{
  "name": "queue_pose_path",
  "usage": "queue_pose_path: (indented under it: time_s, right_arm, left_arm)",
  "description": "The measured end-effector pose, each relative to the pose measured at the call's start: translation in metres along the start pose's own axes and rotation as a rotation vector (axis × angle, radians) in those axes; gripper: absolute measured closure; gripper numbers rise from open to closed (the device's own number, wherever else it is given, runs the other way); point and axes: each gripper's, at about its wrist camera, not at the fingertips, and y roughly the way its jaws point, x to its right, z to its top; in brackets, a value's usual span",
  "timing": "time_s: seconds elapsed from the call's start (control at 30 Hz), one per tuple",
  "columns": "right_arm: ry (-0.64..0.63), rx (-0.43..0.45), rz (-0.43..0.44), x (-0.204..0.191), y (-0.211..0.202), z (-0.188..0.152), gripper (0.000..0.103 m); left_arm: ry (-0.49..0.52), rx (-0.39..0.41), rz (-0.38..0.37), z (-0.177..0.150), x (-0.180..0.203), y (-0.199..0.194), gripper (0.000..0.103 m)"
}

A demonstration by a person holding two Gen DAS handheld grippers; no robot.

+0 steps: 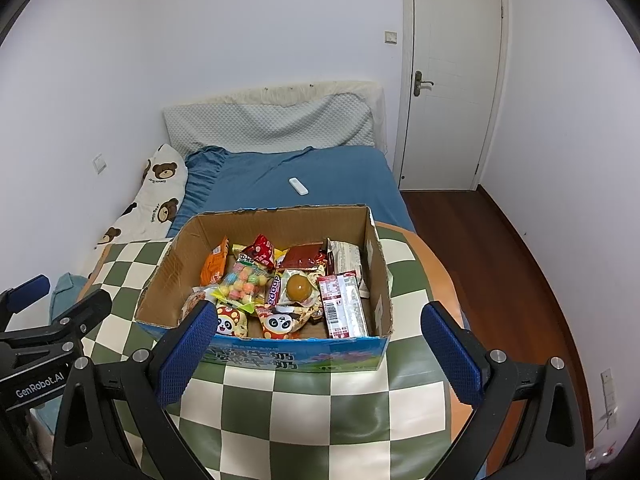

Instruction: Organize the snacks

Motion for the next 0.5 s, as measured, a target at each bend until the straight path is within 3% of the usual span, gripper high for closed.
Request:
queue_pose_path:
  time_s: [0.5]
  right_arm:
    - [-0.010,0.002,0.005,-0.0003,-0.0006,0.0021,0.000]
  left_arm:
    - [0.000,0.009,0.001,0.0011,-0.0014,-0.0018,0.000]
